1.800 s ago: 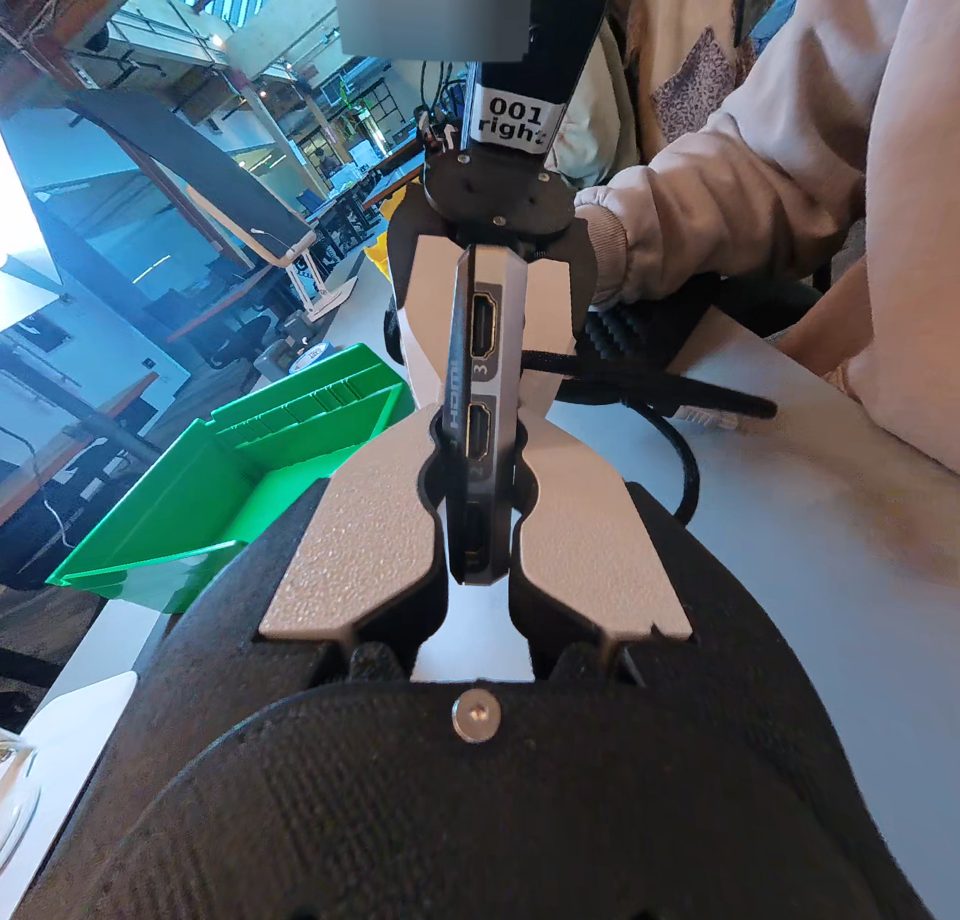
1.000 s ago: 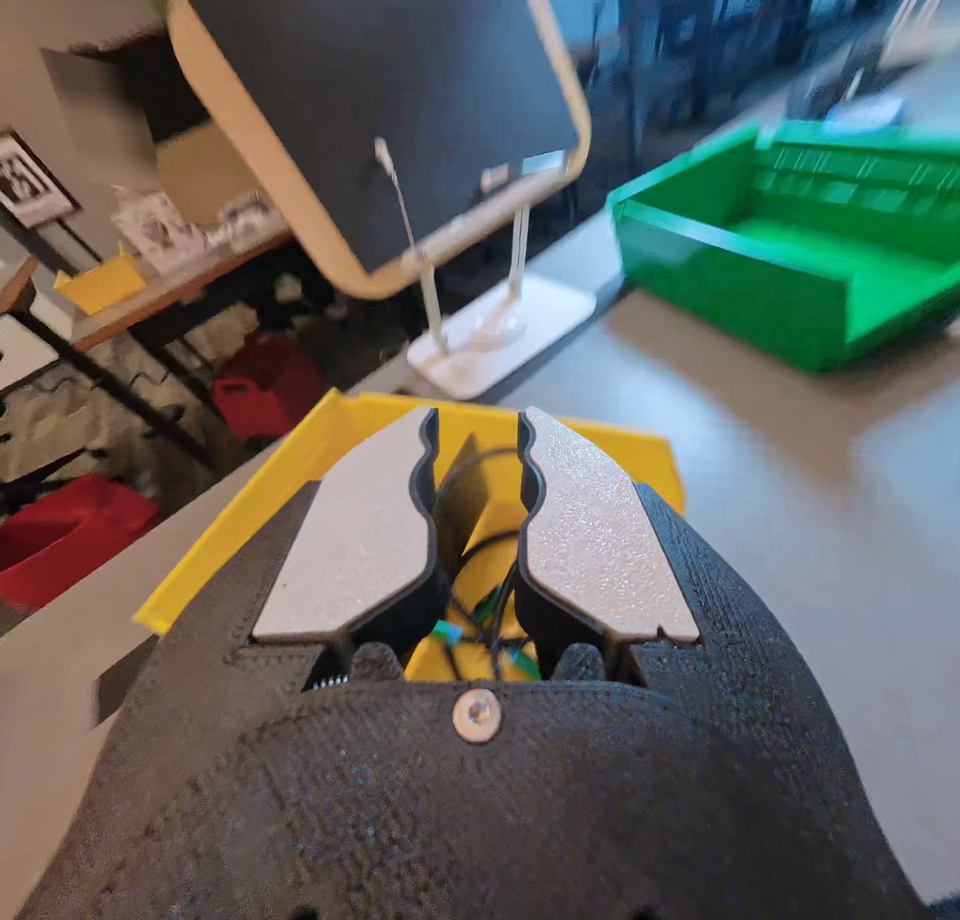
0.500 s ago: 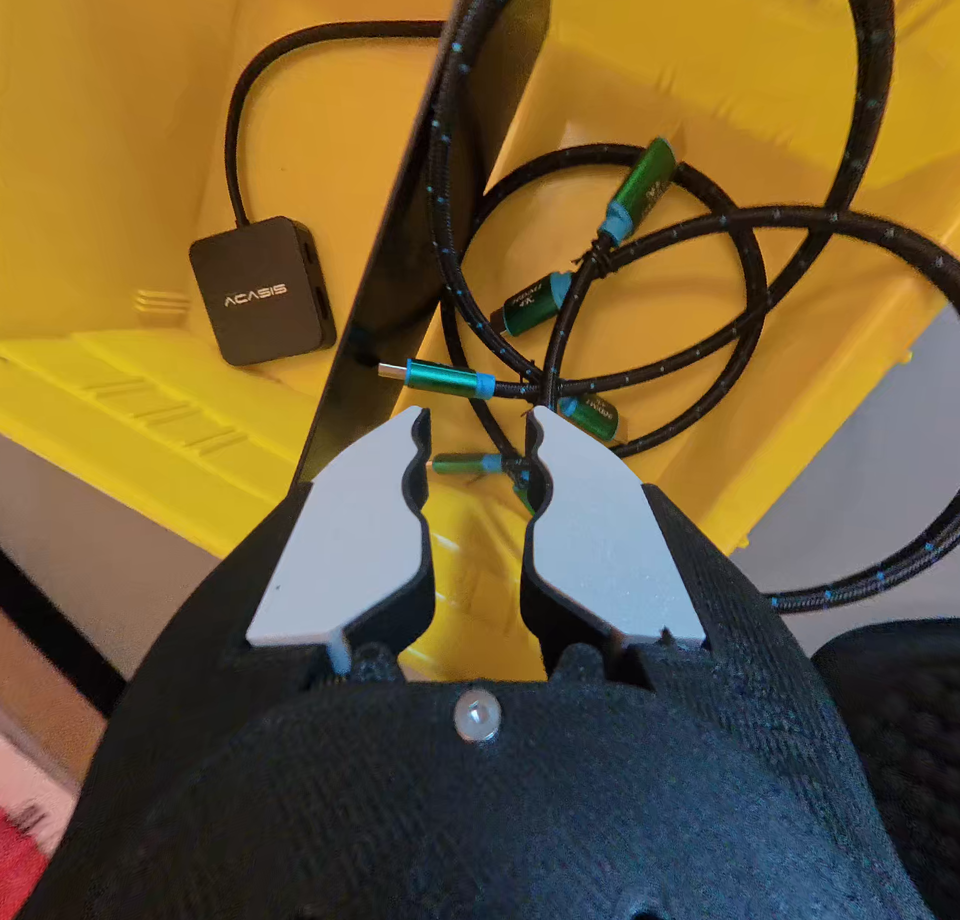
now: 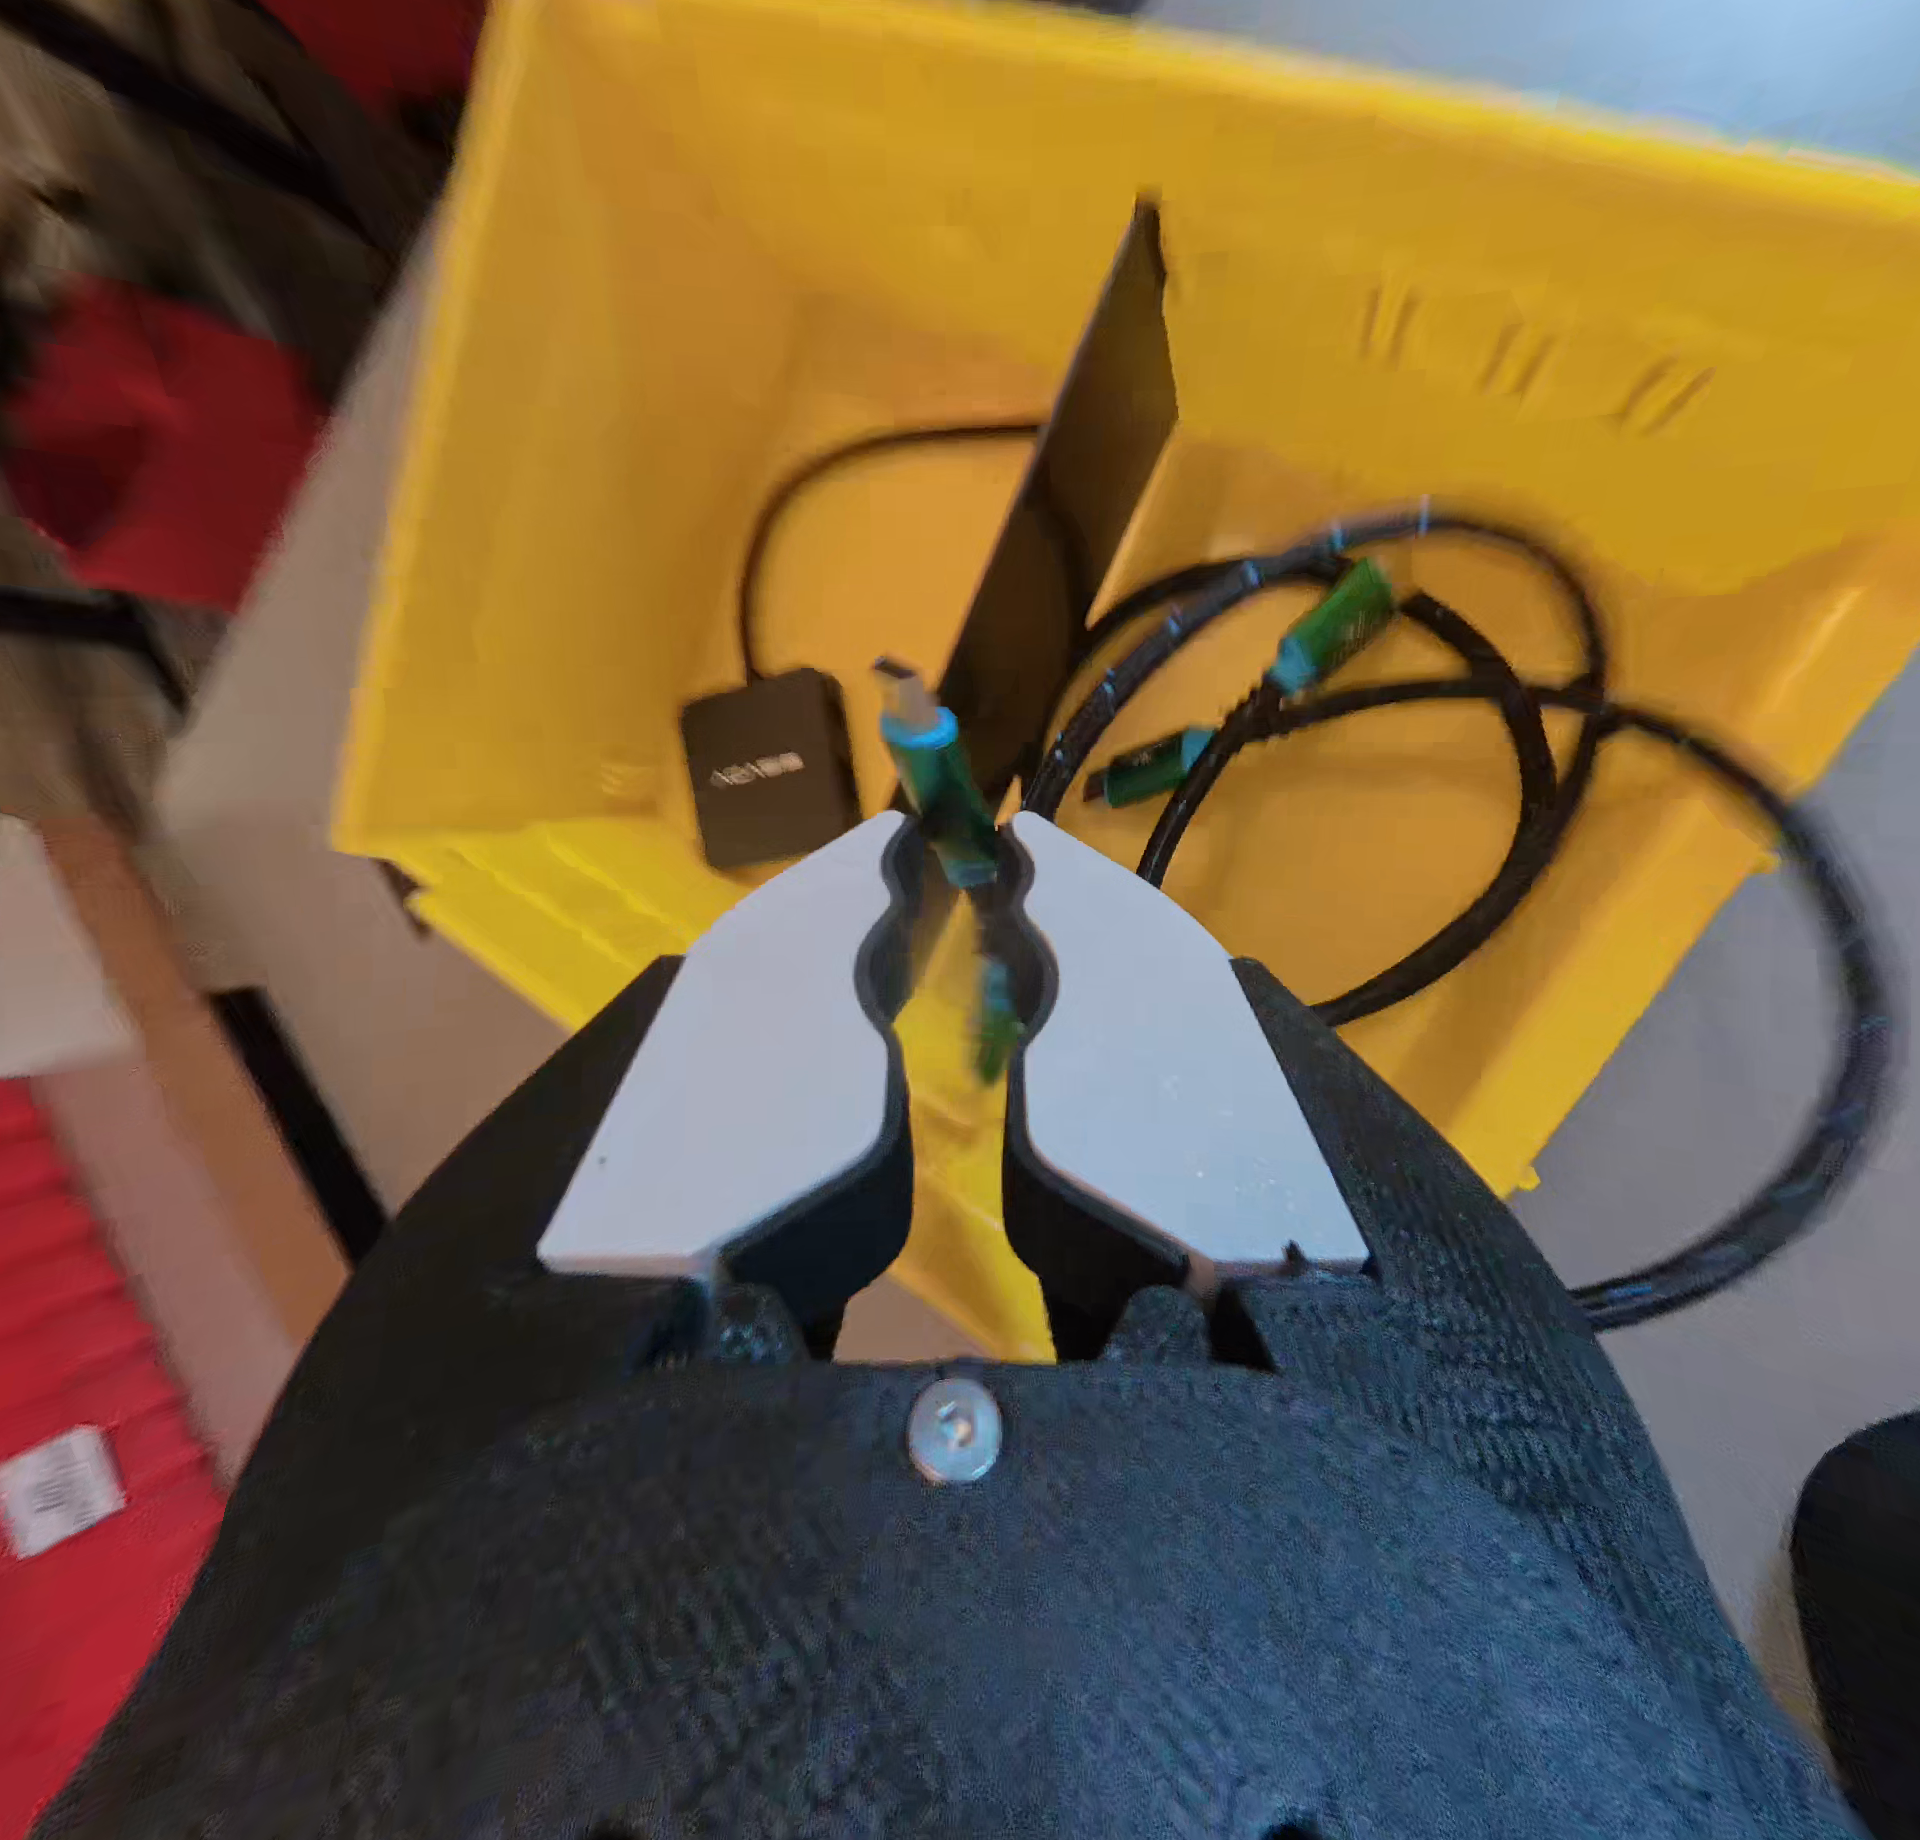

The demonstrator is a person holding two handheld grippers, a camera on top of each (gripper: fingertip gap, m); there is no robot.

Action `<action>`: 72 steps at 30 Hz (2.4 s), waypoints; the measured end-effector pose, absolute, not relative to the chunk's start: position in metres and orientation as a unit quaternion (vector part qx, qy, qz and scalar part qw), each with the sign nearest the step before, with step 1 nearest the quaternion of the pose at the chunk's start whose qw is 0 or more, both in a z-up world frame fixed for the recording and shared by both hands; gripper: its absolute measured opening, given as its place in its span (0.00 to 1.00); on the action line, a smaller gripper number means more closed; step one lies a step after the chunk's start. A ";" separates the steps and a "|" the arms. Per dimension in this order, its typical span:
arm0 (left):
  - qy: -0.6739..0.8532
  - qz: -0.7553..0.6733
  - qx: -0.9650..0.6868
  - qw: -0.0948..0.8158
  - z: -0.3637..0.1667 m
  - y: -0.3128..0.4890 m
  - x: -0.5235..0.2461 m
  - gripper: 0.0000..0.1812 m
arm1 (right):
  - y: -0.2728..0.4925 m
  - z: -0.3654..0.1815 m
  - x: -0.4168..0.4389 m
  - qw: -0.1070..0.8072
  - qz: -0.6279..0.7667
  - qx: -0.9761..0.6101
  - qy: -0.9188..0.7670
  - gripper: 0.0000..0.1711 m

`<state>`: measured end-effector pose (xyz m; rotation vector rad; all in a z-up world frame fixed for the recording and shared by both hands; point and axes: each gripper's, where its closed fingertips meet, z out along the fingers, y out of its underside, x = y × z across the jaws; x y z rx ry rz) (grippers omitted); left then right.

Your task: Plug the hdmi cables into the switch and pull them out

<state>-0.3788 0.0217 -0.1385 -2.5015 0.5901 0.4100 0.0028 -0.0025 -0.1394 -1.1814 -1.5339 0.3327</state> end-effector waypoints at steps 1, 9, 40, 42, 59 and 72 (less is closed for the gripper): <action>0.231 0.166 -0.914 0.288 -0.121 0.022 -0.374 0.07 | -0.002 -0.140 0.003 0.555 0.143 -0.502 -0.648 0.13; 0.332 0.271 -0.807 0.407 0.001 0.001 -0.321 0.07 | -0.001 -0.134 0.001 0.569 0.146 -0.502 -0.635 0.13; 0.533 -0.058 -0.814 0.223 -0.186 -0.040 -0.128 0.15 | 0.006 -0.113 0.015 0.604 0.169 -0.489 -0.606 0.13; 0.520 -0.023 -0.835 0.182 -0.217 -0.043 -0.142 0.19 | 0.008 -0.111 0.017 0.608 0.169 -0.491 -0.601 0.13; 0.349 -0.155 -0.870 0.313 -0.185 -0.008 -0.155 0.13 | 0.011 -0.112 0.021 0.608 0.168 -0.494 -0.598 0.13; 0.450 -0.088 -0.857 0.233 -0.212 -0.033 -0.137 0.04 | 0.013 -0.110 0.024 0.613 0.162 -0.494 -0.595 0.13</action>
